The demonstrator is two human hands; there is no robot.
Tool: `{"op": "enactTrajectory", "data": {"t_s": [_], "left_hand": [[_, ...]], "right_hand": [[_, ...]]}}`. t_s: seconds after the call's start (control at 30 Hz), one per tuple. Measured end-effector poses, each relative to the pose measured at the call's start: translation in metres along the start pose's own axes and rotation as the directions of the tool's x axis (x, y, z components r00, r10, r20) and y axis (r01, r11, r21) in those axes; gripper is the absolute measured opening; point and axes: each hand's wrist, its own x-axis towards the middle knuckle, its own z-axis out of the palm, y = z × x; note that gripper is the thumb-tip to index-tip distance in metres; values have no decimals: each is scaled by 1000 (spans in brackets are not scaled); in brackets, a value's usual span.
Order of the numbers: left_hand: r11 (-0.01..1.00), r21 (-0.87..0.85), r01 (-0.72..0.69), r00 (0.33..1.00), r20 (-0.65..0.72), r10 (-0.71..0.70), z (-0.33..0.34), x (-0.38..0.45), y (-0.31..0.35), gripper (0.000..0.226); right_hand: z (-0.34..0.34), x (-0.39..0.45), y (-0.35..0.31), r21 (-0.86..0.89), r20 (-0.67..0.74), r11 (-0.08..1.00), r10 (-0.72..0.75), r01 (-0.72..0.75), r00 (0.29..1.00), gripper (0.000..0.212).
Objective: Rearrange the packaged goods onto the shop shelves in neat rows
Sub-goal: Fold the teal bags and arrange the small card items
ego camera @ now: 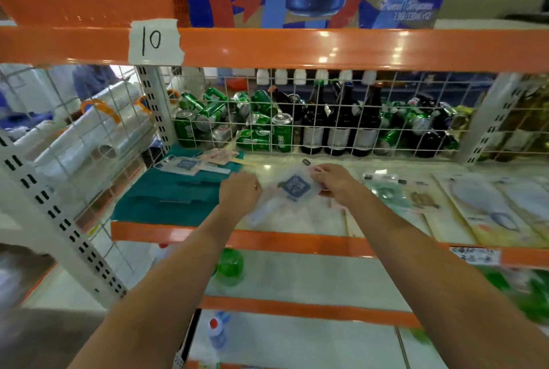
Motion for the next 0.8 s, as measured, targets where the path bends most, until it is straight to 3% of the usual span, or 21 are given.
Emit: {"op": "enactTrajectory", "data": {"t_s": [0.17, 0.53, 0.7, 0.8], "left_hand": [[997, -66, -40, 998, 41, 43, -10, -7, 60, 32], [866, -494, -76, 966, 180, 187, 8, -67, 188, 36], [753, -657, 36, 894, 358, 270, 21, -78, 224, 30], [651, -747, 136, 879, 394, 269, 24, -77, 234, 22]], "right_hand": [[-57, -32, 12, 14, -13, 999, -47, 47, 999, 25], [-164, -93, 71, -8, -24, 1000, -28, 27, 999, 21], [-193, -105, 95, 46, -35, 998, 35, -33, 999, 16], [-206, -108, 96, 39, -31, 998, 43, -42, 999, 15]]}}
